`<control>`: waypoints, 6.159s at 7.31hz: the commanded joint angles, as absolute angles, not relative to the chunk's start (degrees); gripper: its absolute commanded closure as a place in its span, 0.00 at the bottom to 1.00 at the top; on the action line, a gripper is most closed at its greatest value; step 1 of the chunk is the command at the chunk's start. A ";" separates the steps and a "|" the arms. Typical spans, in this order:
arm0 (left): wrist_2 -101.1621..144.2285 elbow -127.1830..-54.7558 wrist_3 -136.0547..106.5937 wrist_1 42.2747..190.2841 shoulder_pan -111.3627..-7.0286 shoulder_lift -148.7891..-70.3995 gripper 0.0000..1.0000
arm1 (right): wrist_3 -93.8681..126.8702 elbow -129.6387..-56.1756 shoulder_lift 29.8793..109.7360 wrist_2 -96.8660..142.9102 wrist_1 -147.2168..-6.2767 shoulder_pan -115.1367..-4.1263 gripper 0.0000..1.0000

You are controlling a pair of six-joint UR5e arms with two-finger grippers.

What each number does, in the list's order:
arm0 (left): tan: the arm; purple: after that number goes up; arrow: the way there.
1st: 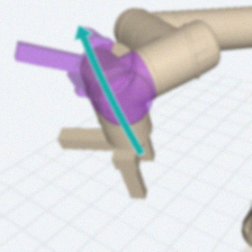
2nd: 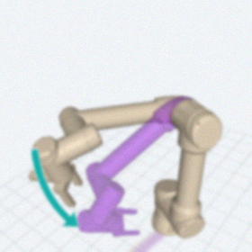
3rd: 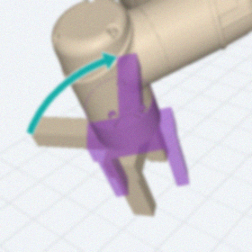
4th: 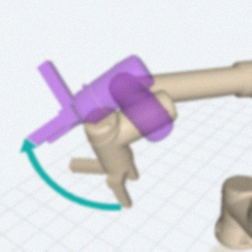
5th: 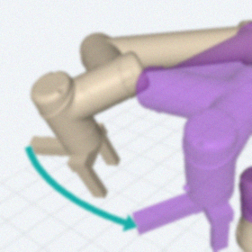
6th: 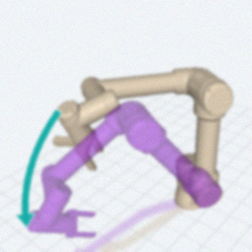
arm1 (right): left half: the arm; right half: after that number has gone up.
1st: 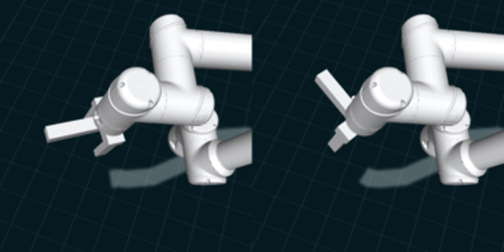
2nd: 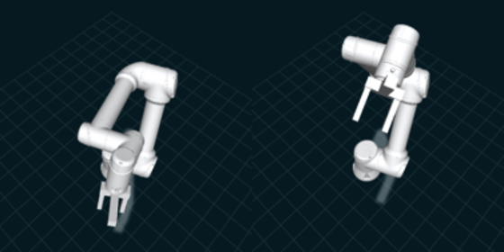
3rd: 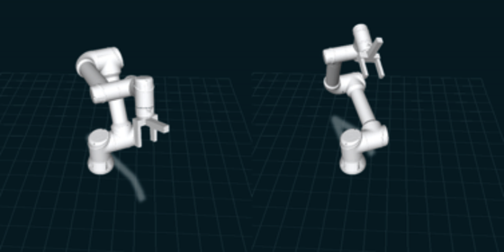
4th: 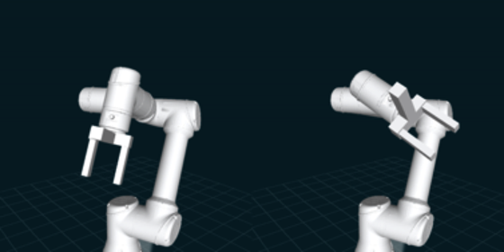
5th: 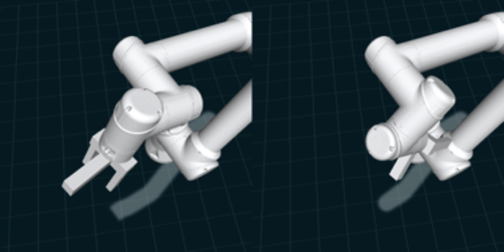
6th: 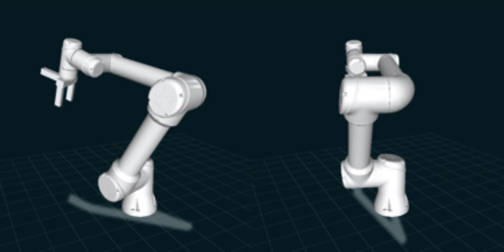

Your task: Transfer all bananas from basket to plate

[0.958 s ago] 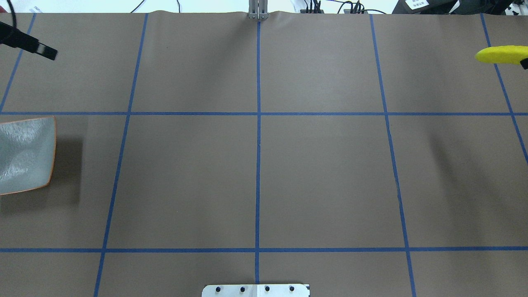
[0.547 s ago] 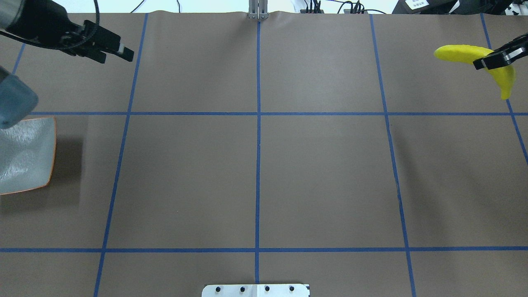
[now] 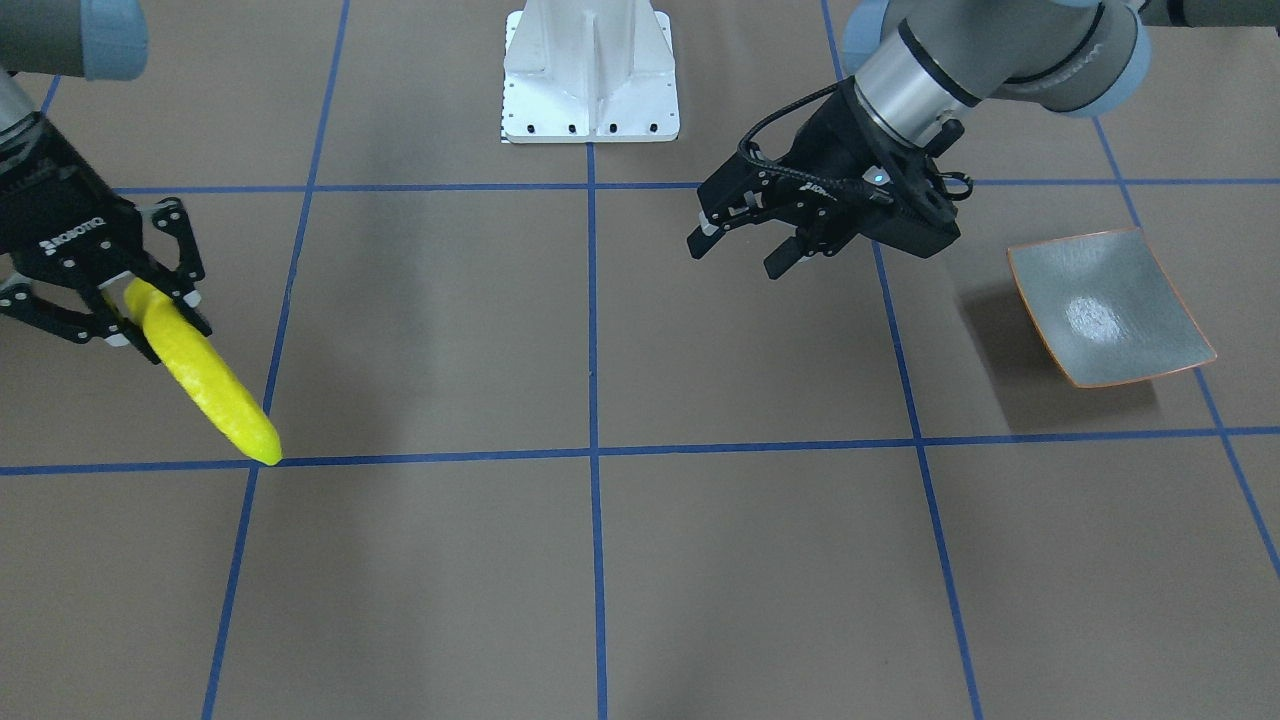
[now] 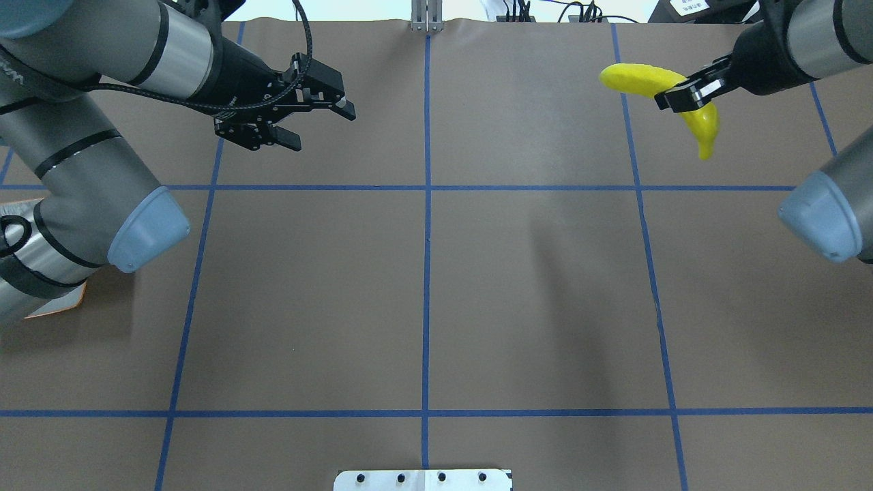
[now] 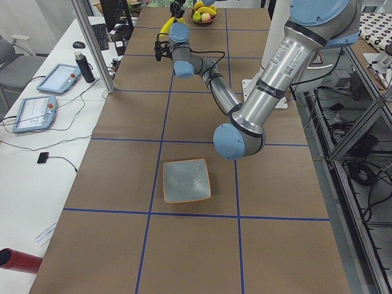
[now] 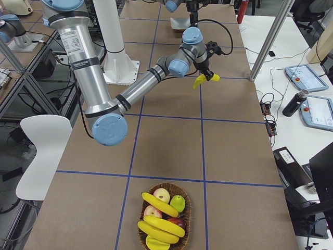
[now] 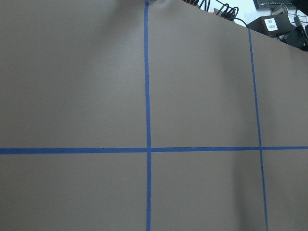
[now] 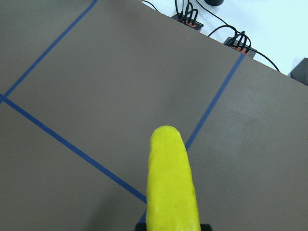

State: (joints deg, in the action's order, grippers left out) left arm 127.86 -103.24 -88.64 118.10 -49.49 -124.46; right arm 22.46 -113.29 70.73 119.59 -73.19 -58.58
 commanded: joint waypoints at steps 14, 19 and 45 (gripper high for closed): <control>120.32 -101.69 -118.30 118.83 -39.99 -128.41 0.09 | 23.64 -119.36 59.15 65.92 -73.21 -16.96 1.00; 120.32 -102.22 -117.68 119.00 -40.08 -128.14 1.00 | 26.25 -119.36 59.06 65.74 -71.12 -17.05 0.28; 138.34 -93.71 -37.71 126.37 -71.89 -86.65 0.59 | 3.34 -114.70 85.69 127.35 -90.09 -72.95 0.00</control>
